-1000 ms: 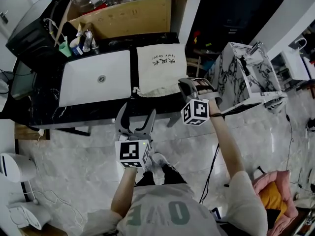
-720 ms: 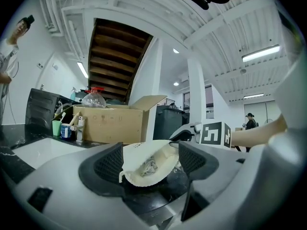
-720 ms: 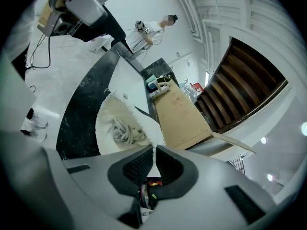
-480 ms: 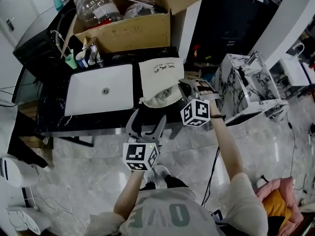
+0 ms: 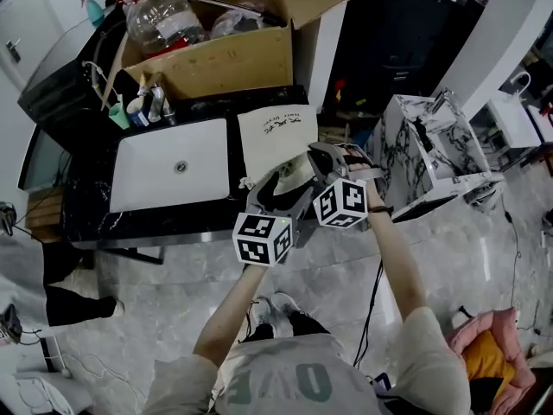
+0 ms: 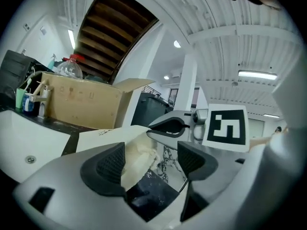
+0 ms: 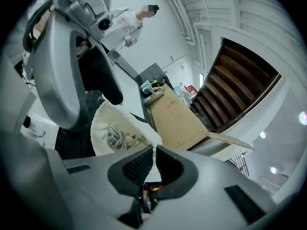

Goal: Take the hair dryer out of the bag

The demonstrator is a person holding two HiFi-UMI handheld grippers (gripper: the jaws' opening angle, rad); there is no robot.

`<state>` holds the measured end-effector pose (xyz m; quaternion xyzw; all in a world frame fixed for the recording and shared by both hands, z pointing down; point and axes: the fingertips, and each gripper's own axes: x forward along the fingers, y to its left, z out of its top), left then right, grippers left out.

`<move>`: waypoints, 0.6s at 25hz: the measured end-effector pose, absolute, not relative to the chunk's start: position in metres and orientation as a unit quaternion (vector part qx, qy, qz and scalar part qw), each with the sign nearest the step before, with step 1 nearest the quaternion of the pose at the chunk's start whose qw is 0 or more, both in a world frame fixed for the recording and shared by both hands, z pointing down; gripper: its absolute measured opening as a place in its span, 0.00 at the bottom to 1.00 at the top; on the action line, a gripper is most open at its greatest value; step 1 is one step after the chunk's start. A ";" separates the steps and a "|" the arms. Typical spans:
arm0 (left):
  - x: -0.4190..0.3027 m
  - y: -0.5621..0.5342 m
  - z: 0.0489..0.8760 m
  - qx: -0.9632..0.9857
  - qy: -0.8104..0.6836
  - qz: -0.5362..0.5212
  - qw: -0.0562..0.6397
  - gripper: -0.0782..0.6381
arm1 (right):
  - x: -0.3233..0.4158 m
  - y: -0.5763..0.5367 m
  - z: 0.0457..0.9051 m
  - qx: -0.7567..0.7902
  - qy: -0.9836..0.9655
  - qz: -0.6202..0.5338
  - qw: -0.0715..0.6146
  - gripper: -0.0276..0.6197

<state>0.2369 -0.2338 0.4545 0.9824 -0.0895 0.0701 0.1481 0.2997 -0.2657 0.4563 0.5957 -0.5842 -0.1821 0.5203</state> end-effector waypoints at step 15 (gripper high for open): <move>0.296 -0.257 0.492 0.981 -0.046 0.140 0.129 0.58 | 0.299 -0.267 0.449 0.604 -0.596 -0.181 0.497 0.11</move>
